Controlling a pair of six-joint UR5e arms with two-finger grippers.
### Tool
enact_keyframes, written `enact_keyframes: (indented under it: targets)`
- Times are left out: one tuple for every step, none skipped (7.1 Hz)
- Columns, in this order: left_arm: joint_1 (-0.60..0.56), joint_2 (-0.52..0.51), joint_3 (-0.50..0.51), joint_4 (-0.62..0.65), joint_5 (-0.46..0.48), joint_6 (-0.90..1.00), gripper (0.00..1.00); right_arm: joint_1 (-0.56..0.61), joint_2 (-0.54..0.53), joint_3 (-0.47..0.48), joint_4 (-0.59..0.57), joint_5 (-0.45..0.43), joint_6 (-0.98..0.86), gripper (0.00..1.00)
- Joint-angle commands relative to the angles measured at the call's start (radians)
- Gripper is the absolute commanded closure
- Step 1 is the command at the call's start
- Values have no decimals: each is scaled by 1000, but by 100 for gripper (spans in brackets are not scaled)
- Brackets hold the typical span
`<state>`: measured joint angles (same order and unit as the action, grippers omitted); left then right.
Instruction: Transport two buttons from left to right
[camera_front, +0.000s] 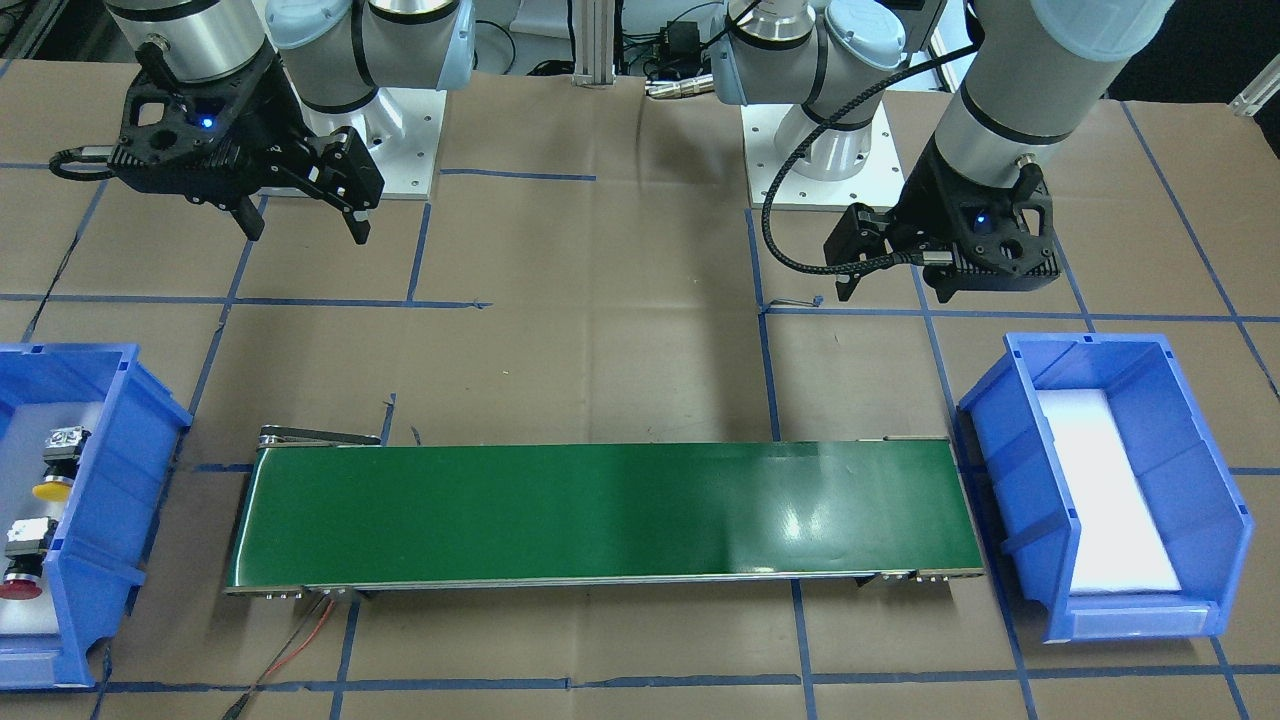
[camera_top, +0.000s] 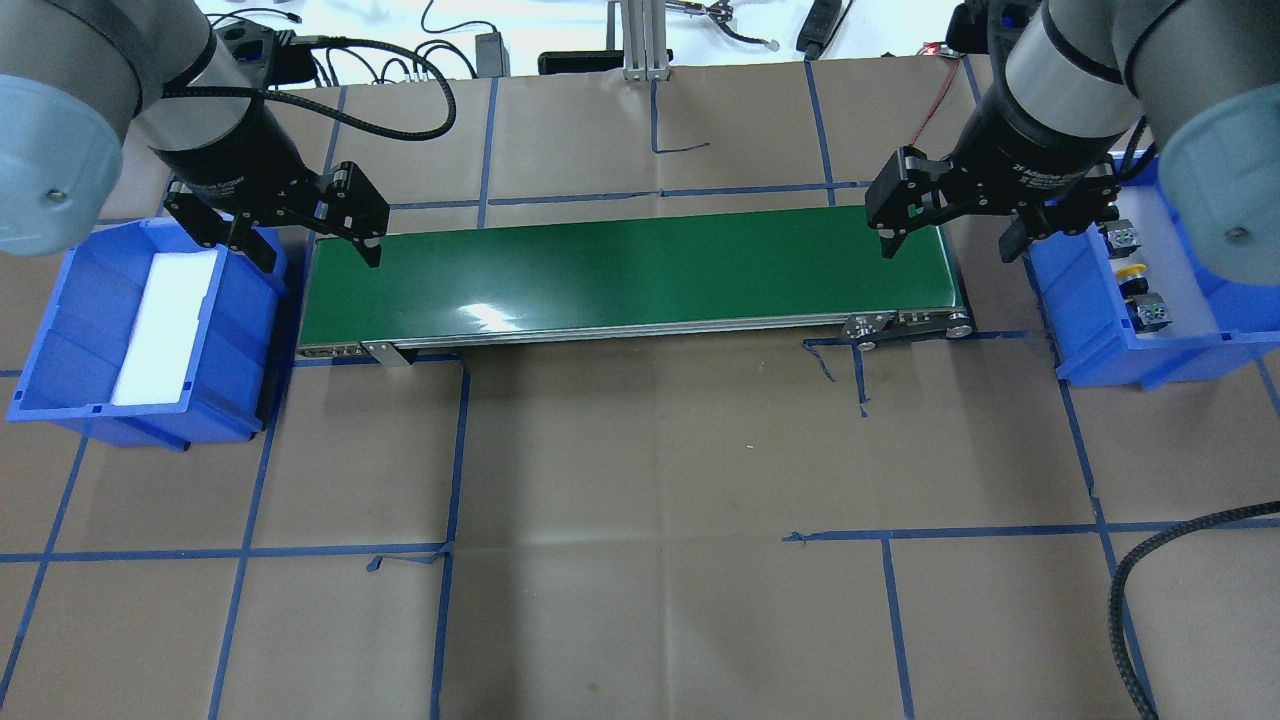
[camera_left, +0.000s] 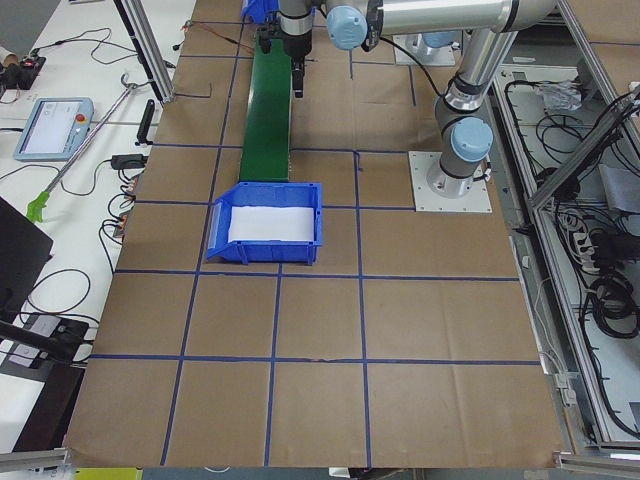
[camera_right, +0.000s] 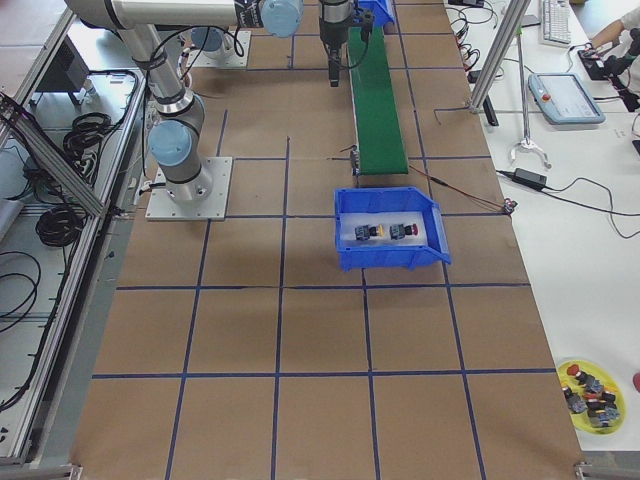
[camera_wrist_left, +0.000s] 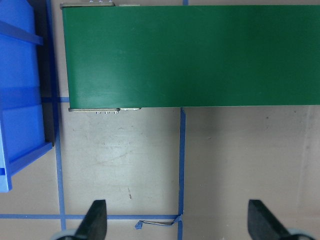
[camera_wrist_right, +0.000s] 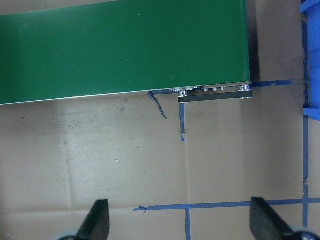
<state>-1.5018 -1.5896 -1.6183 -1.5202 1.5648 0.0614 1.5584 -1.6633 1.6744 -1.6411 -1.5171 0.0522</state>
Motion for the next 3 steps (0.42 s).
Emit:
enact_keyframes:
  targets:
    - [0, 0, 0, 0, 0, 0, 0, 0, 0, -1, 1, 0, 0, 0]
    - [0, 0, -2, 0, 0, 0, 0, 0, 0, 1, 0, 0, 0, 0]
    - [0, 0, 0, 0, 0, 0, 0, -1, 0, 2, 0, 0, 0, 0]
